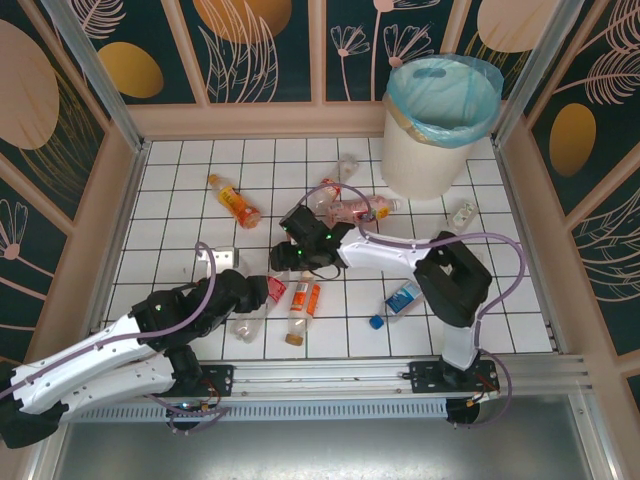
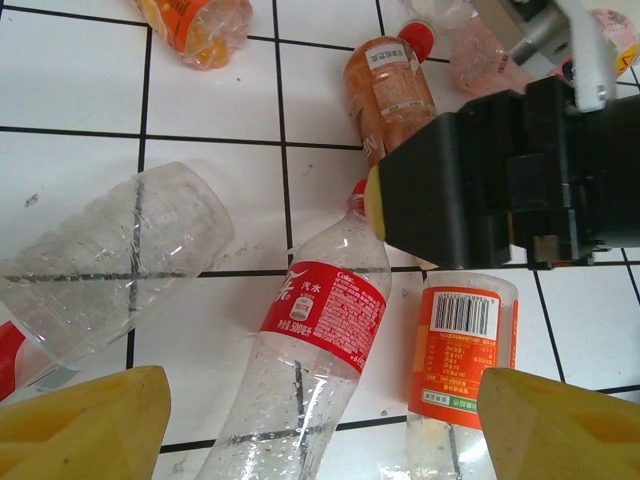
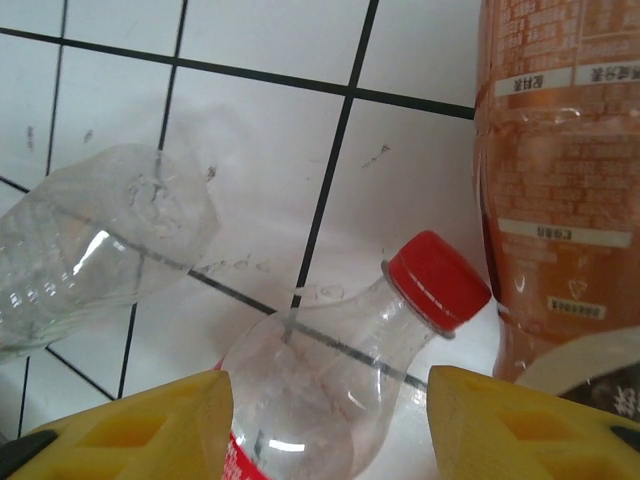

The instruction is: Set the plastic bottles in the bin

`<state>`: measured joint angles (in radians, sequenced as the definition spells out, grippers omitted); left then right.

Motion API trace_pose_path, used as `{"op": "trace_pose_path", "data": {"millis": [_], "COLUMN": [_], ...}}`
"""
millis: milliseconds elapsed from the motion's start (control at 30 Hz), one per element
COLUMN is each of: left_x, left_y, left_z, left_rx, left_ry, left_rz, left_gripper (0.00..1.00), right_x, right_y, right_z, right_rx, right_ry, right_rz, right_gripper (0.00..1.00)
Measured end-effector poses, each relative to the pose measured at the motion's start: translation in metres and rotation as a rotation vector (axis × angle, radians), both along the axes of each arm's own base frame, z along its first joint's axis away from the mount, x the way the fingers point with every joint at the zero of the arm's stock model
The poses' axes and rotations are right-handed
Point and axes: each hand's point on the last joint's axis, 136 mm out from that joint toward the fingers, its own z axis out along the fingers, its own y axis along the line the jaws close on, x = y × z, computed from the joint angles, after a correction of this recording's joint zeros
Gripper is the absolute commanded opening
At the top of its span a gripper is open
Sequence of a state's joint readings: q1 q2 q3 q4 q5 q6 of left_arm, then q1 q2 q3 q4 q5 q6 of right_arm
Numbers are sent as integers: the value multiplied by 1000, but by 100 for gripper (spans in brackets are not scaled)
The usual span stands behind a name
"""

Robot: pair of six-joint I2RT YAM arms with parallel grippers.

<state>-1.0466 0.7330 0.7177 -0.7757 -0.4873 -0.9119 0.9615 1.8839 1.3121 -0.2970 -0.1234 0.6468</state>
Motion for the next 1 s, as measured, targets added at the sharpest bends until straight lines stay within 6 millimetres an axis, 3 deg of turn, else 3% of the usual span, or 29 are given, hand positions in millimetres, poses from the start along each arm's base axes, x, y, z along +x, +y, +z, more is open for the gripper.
{"op": "trace_pose_path", "data": {"millis": [200, 500, 1000], "left_x": [-1, -3, -3], "left_y": [4, 13, 13], "left_z": [7, 20, 15], "left_rx": [-30, -93, -81], "left_ry": [-20, -63, -52], "left_rz": [11, 30, 34], "left_gripper": [81, 80, 80], "right_x": [1, 6, 19], "right_y": [2, 9, 29], "right_z": [-22, -22, -28], "right_rx": [-41, -31, -20], "right_ry": [40, 50, 50], "right_rz": [-19, -37, -41], "right_gripper": [59, 63, 64]}}
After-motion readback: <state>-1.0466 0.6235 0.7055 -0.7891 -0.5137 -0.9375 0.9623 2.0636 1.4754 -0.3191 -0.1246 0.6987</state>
